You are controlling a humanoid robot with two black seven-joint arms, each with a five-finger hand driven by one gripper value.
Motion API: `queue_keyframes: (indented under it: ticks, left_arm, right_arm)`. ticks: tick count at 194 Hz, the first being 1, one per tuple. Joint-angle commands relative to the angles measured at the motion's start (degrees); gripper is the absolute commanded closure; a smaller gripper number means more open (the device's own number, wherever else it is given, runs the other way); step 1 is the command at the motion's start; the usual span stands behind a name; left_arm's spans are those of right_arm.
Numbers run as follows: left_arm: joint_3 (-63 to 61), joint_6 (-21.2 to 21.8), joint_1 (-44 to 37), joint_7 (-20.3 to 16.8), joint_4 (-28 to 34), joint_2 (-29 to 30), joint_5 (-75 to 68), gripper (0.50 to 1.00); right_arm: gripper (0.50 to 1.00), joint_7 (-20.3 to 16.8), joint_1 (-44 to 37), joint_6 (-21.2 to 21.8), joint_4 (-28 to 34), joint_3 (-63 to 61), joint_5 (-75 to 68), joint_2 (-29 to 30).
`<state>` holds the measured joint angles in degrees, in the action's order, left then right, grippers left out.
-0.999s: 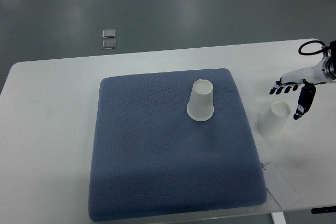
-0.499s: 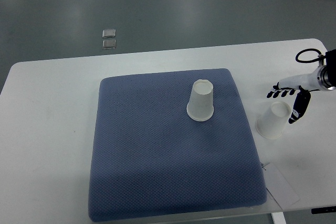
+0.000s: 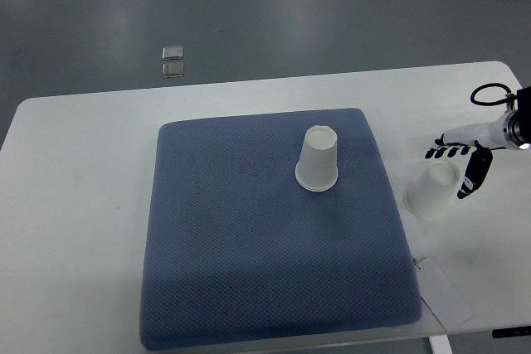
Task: Stack paper cups
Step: 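Close the right hand's fingers around the white paper cup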
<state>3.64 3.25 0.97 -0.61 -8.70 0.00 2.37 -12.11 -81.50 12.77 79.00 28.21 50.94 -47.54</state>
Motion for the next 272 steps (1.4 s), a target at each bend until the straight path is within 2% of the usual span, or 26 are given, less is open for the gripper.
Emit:
queue_keyframes:
  ticks: [1, 40, 93, 170, 200, 232, 272]
  left_arm:
    - [0.1, 0.0, 0.0, 0.0, 0.0, 0.0, 0.0, 0.5]
    - [0.1, 0.0, 0.0, 0.0, 0.0, 0.0, 0.0, 0.5]
    - [0.0, 0.0, 0.0, 0.0, 0.0, 0.0, 0.0, 0.5]
    - [0.0, 0.0, 0.0, 0.0, 0.0, 0.0, 0.0, 0.5]
    - [0.1, 0.0, 0.0, 0.0, 0.0, 0.0, 0.0, 0.5]
    - [0.1, 0.0, 0.0, 0.0, 0.0, 0.0, 0.0, 0.5]
    - [0.0, 0.0, 0.0, 0.0, 0.0, 0.0, 0.0, 0.5]
  right_arm:
    - [0.609, 0.1, 0.4, -0.1, -0.2, 0.0, 0.0, 0.0]
    - [0.611, 0.2, 1.2, -1.5, -0.4, 0.0, 0.0, 0.8]
    - [0.638, 0.2, 2.0, -2.3, -0.9, -0.1, 0.0, 1.2]
    - [0.709, 0.2, 2.0, -2.8, -1.2, -0.1, 0.0, 1.9]
    - [0.775, 0.3, 2.6, -3.2, -1.6, -0.1, 0.0, 2.0]
    - [0.799, 0.3, 2.6, -3.2, -1.7, -0.1, 0.0, 2.0]
    - [0.799, 0.3, 2.0, -2.4, -1.6, -0.2, -0.1, 1.9]
